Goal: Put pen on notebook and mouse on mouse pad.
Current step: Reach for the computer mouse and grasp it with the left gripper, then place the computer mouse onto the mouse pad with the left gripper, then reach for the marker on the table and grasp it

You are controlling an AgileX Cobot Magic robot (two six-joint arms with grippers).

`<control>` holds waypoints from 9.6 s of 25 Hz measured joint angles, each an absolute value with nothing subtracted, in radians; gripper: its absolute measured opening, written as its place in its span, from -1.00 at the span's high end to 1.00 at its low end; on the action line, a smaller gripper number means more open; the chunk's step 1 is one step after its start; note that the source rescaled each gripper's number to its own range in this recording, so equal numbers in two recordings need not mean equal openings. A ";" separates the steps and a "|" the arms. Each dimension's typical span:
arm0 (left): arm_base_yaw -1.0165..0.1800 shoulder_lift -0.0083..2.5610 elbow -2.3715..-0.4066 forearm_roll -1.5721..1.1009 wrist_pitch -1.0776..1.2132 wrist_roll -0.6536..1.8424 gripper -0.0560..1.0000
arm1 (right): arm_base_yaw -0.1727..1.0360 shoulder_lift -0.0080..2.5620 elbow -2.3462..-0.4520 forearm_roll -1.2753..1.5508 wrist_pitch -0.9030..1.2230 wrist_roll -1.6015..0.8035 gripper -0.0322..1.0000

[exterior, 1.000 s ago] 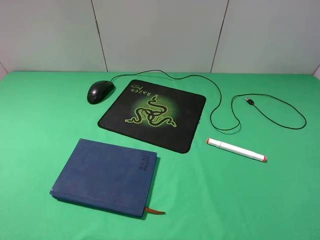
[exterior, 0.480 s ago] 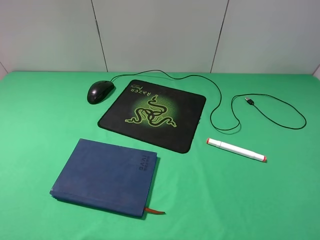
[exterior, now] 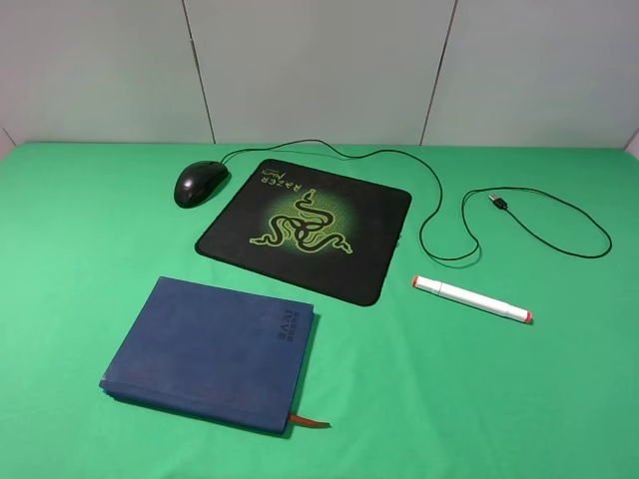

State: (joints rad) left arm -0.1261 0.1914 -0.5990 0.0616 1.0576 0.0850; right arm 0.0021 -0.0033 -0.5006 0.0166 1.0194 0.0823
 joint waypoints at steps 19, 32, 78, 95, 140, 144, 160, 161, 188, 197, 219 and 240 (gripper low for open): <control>-0.126 1.329 -1.171 0.028 0.912 0.069 -0.91 | 0.002 -0.003 -0.501 0.017 1.019 0.082 -1.00; -0.129 1.876 -1.567 0.012 0.905 0.078 -0.91 | 0.002 -0.003 -0.501 0.018 1.019 0.082 -1.00; -0.201 2.414 -1.913 0.012 0.744 0.085 -0.01 | 0.002 -0.003 -0.501 0.018 1.019 0.082 -1.00; -0.207 2.391 -1.913 0.031 0.747 0.077 0.89 | 0.002 -0.003 -0.501 0.018 1.019 0.082 -1.00; -0.595 2.440 -1.992 0.145 0.844 -0.403 0.89 | 0.002 -0.003 -0.501 0.020 1.019 0.082 -1.00; -0.595 2.447 -1.992 0.117 0.851 -0.404 0.89 | 0.002 -0.003 -0.501 0.020 1.019 0.082 -1.00; -0.595 2.447 -1.992 0.116 0.851 -0.404 -0.98 | 0.002 -0.003 -0.501 0.021 1.019 0.082 -1.00; -0.595 2.447 -1.992 0.116 0.851 -0.404 -0.98 | 0.002 -0.003 -0.501 0.021 1.019 0.082 -1.00; -0.595 1.931 -1.993 0.215 1.187 -0.289 -0.99 | 0.002 -0.003 -0.501 0.021 1.019 0.082 -1.00; -0.595 1.641 -1.891 0.166 1.189 -0.113 -0.99 | 0.002 -0.003 -0.501 0.021 1.019 0.082 -1.00; -0.595 0.834 -1.362 0.041 1.190 -0.042 -1.00 | 0.002 -0.003 -0.501 0.021 1.019 0.082 -1.00; -0.192 0.240 -0.693 0.072 1.094 -0.042 -1.00 | 0.002 -0.003 -0.501 0.021 1.019 0.082 -1.00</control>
State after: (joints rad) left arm -0.1925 0.2397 -0.6934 0.0716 1.0936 -0.0417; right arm 0.0021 -0.0033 -0.5006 0.0211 1.0194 0.0823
